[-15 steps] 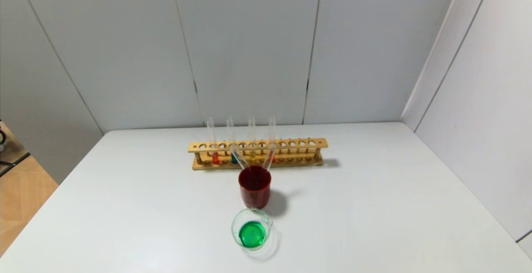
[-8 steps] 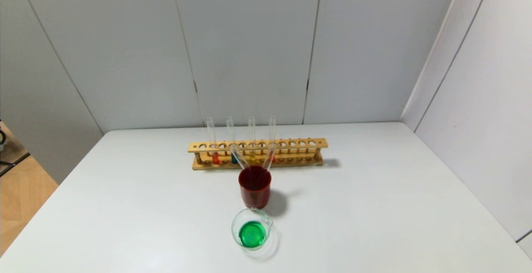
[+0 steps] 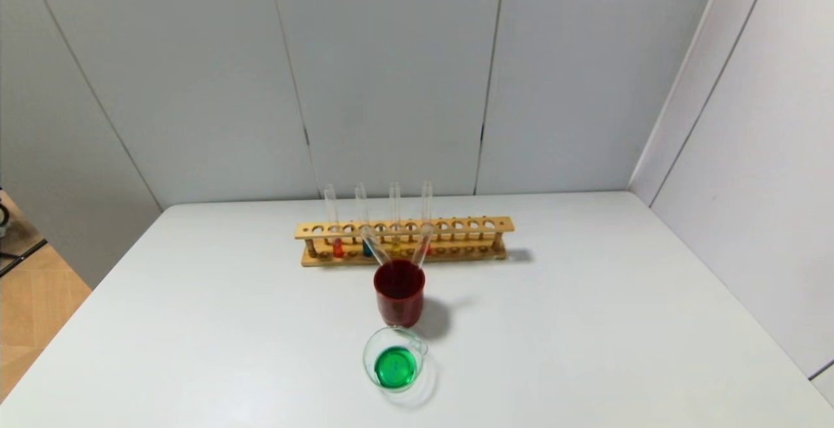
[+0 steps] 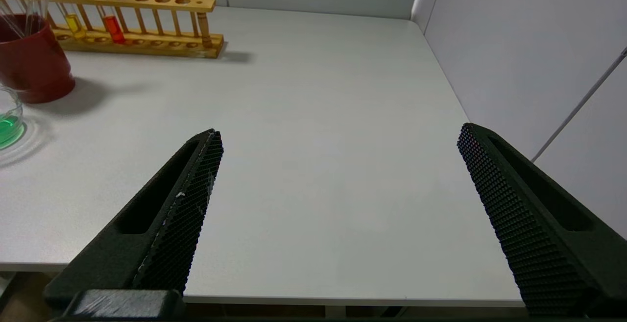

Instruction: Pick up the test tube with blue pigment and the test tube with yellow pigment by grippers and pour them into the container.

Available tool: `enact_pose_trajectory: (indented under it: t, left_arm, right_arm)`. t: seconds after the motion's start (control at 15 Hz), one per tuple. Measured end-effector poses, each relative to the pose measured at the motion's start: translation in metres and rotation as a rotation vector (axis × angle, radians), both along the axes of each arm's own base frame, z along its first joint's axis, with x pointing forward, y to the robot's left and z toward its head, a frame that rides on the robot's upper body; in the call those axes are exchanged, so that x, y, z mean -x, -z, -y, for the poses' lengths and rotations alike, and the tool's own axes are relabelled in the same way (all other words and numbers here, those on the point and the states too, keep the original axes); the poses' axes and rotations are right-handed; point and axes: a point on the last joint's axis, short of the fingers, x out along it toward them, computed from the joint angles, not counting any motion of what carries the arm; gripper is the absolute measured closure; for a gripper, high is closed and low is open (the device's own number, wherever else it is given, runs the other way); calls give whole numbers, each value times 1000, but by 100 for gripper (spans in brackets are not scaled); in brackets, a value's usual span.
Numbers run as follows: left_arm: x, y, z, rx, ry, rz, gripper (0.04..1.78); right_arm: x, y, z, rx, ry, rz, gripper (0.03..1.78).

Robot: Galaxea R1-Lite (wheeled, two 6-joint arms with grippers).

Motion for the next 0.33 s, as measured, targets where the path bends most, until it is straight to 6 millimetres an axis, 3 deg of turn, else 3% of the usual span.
enact_pose_trajectory:
  t: [0.33]
  left_arm:
    - [0,0,0,1,-1,0,7]
  right_arm:
    - [0,0,0,0,-1,2,6]
